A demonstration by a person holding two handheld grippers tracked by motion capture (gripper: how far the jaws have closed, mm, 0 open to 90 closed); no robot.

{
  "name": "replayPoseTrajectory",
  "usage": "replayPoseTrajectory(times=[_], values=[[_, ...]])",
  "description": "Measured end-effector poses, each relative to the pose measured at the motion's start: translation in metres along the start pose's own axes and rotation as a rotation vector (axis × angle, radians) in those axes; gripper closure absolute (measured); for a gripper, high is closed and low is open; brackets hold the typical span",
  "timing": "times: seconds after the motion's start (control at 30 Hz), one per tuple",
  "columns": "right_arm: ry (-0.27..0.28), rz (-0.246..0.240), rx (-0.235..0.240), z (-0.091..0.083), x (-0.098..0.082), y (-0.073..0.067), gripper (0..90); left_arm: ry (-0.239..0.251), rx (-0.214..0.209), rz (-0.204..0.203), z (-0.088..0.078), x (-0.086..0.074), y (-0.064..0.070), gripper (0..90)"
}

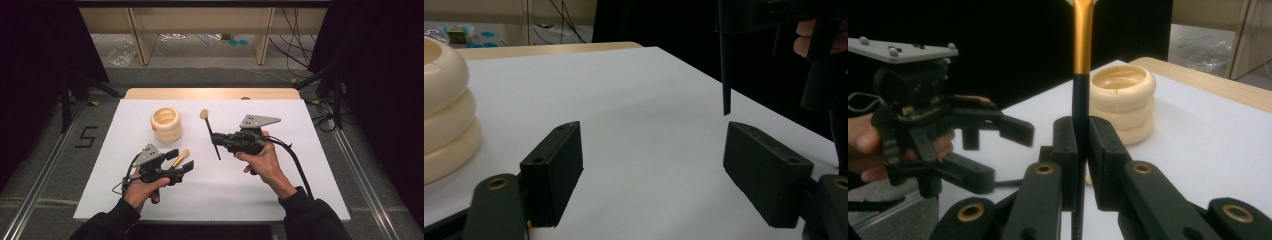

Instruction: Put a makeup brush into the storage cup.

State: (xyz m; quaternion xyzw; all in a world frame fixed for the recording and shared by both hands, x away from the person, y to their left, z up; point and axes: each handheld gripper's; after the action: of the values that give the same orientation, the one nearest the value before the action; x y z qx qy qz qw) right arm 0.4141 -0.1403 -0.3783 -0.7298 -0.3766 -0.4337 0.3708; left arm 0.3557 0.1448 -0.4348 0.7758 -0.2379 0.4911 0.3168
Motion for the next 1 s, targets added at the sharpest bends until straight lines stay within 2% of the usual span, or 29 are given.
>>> replayPoseTrajectory(times=[0.07, 0.13, 0.17, 0.23, 0.27, 0.33, 0.37, 0.47, 0.5, 0.53, 0.57, 0.67, 0.83, 0.87, 0.9, 0.93, 1.0], values=[[0.005, 0.003, 0.014, 0.003, -0.001, -0.001, 83.0, -0.005, -0.01, -0.005, 0.004, 0.001, 0.0, 27.0], [0.013, 0.0, 0.037, 0.005, -0.002, -0.002, 83.0, -0.006, -0.04, -0.048, 0.007, 0.001, 0.001, 28.9], [0.023, 0.003, 0.038, 0.006, -0.002, -0.003, 83.0, -0.006, -0.039, -0.062, 0.008, 0.0, 0.003, 29.6], [0.018, 0.008, 0.062, 0.009, -0.003, -0.006, 82.9, -0.012, -0.044, -0.055, 0.012, -0.001, 0.006, 31.9], [0.035, 0.007, 0.063, 0.011, -0.004, -0.007, 83.0, -0.011, -0.056, -0.048, 0.013, -0.001, 0.007, 32.9], [0.014, 0.003, 0.069, 0.012, -0.005, -0.008, 83.0, -0.007, -0.051, -0.055, 0.015, -0.001, 0.009, 34.7], [0.022, 0.005, 0.072, 0.014, -0.006, -0.009, 83.0, -0.006, -0.059, -0.033, 0.016, 0.0, 0.009, 35.2], [0.014, 0.009, 0.094, 0.016, -0.008, -0.012, 83.0, -0.005, -0.065, -0.042, 0.018, 0.0, 0.01, 37.1], [0.024, 0.004, 0.097, 0.018, -0.008, -0.012, 83.0, -0.003, -0.062, -0.058, 0.018, 0.0, 0.011, 37.2], [0.033, 0.014, 0.111, 0.019, -0.009, -0.013, 82.9, -0.005, -0.065, -0.047, 0.018, 0.001, 0.011, 37.7], [0.028, 0.008, 0.109, 0.02, -0.009, -0.013, 83.0, -0.001, -0.077, -0.036, 0.019, 0.001, 0.012, 38.5], [0.031, 0.022, 0.113, 0.022, -0.01, -0.014, 83.0, -0.002, -0.082, -0.036, 0.02, 0.003, 0.014, 41.3], [0.037, 0.03, 0.141, 0.028, -0.012, -0.017, 82.9, -0.008, -0.101, -0.021, 0.022, 0.004, 0.018, 47.6], [0.036, 0.023, 0.133, 0.029, -0.013, -0.017, 83.0, -0.007, -0.102, -0.026, 0.022, 0.003, 0.018, 48.8], [0.046, 0.013, 0.134, 0.03, -0.013, -0.017, 82.9, -0.01, -0.116, -0.012, 0.023, 0.004, 0.018, 50.5], [0.044, 0.018, 0.137, 0.03, -0.014, -0.017, 83.0, -0.015, -0.111, -0.031, 0.024, 0.004, 0.019, 52.4], [0.047, 0.014, 0.14, 0.031, -0.014, -0.015, 82.9, -0.02, -0.118, -0.013, 0.025, 0.004, 0.019, 55.6]])
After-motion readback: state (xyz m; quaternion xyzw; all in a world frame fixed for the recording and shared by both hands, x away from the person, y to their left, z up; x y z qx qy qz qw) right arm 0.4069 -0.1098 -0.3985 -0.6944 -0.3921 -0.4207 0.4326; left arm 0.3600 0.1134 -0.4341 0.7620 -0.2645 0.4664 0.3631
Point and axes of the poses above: each handheld gripper's, and its own axes: z roughly forward along the jaws, x roughly out of its top, y roughly to its right, and after that the axes turned 2 degrees about -y, right-handed
